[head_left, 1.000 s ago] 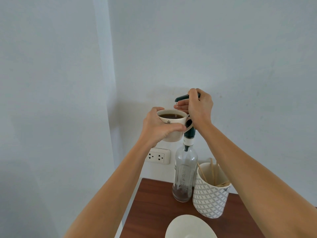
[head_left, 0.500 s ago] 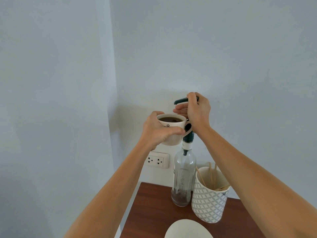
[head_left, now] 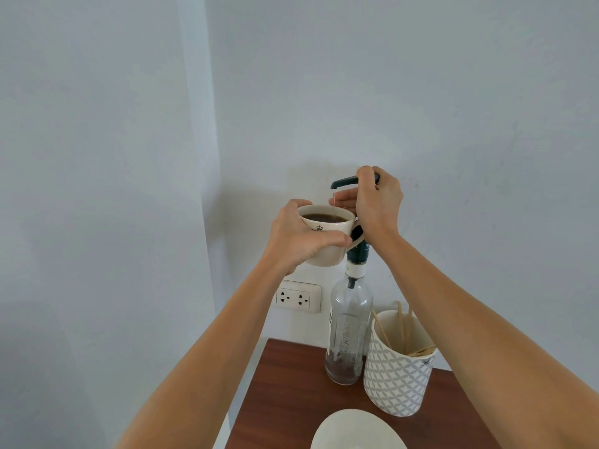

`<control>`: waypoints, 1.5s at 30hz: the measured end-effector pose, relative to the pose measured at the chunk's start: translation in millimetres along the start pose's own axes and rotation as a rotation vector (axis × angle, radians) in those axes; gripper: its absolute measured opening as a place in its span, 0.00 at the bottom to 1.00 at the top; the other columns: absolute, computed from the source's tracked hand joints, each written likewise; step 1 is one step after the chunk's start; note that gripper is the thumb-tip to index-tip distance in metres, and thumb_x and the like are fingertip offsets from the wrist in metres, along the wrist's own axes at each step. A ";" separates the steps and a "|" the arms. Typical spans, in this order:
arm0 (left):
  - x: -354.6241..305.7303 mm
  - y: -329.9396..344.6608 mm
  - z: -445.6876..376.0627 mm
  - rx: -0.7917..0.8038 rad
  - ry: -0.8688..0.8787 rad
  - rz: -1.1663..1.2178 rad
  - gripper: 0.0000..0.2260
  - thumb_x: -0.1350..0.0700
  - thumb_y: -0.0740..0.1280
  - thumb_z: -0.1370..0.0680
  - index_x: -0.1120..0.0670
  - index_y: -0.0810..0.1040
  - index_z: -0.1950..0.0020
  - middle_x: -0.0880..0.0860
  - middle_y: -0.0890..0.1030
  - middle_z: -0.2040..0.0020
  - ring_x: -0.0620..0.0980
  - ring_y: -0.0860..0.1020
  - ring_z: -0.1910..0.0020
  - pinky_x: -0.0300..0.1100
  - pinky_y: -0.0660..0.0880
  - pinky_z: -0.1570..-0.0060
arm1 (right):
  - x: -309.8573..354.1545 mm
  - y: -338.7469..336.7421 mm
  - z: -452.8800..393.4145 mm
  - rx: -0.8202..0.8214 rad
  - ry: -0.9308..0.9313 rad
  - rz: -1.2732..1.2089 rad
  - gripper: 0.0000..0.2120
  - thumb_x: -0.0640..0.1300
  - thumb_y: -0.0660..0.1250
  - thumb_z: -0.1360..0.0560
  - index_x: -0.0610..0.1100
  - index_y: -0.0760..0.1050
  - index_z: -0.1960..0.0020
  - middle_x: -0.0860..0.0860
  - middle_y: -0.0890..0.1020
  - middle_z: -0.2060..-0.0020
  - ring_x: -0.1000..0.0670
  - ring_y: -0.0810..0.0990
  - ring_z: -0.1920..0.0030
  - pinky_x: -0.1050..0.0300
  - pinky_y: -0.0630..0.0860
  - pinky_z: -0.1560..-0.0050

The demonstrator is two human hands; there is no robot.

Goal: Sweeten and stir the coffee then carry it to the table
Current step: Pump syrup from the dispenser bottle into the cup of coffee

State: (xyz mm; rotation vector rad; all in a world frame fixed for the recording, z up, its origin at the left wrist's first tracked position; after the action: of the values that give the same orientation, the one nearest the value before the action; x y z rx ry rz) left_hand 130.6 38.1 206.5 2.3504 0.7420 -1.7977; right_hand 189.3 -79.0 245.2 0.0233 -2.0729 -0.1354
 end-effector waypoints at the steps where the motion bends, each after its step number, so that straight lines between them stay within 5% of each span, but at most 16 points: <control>1: 0.3 0.1 -0.3 0.001 -0.001 -0.002 0.42 0.46 0.80 0.51 0.49 0.72 0.39 0.50 0.80 0.44 0.50 0.80 0.46 0.43 0.78 0.54 | -0.4 0.1 0.3 0.001 -0.002 0.002 0.12 0.42 0.58 0.24 0.41 0.71 0.64 0.36 0.84 0.70 0.39 0.86 0.69 0.41 0.84 0.62; 20: 1.7 1.8 1.4 -0.002 -0.007 0.017 0.39 0.49 0.81 0.48 0.49 0.72 0.39 0.49 0.80 0.44 0.49 0.80 0.46 0.42 0.78 0.55 | -1.6 0.0 -0.2 0.006 0.011 0.013 0.11 0.41 0.58 0.24 0.39 0.71 0.64 0.36 0.84 0.71 0.39 0.86 0.70 0.40 0.84 0.62; 31: 1.8 2.8 2.3 0.010 -0.010 0.008 0.45 0.43 0.79 0.55 0.49 0.72 0.39 0.50 0.80 0.43 0.50 0.80 0.45 0.45 0.80 0.51 | -2.8 -0.4 -0.4 0.003 0.010 0.026 0.11 0.41 0.58 0.24 0.38 0.71 0.63 0.35 0.84 0.70 0.40 0.86 0.71 0.45 0.83 0.65; 37: 2.1 2.6 3.5 0.008 -0.006 0.014 0.47 0.43 0.78 0.55 0.50 0.72 0.37 0.51 0.80 0.43 0.50 0.80 0.45 0.45 0.80 0.51 | -5.4 -0.6 -2.2 0.015 0.019 0.040 0.14 0.41 0.57 0.25 0.31 0.75 0.58 0.36 0.84 0.71 0.40 0.86 0.70 0.41 0.85 0.62; 45: 2.3 2.6 3.1 0.012 -0.014 0.020 0.47 0.43 0.79 0.55 0.50 0.72 0.37 0.50 0.80 0.43 0.50 0.80 0.45 0.43 0.79 0.54 | -6.5 -1.5 -2.2 0.032 -0.003 0.071 0.11 0.41 0.58 0.26 0.37 0.73 0.63 0.38 0.85 0.72 0.39 0.86 0.69 0.39 0.84 0.60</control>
State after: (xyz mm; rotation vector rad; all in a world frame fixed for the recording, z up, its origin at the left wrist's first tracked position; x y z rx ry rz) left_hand 129.5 35.5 202.8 2.3414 0.7052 -1.8137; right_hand 194.3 -80.2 240.3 -0.0310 -2.0755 -0.0591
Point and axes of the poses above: each hand's wrist, its own z-axis away from the middle knuckle, its own y-axis out of the palm, x = y × z, the point moved 1 cm from there along -z, towards the middle knuckle
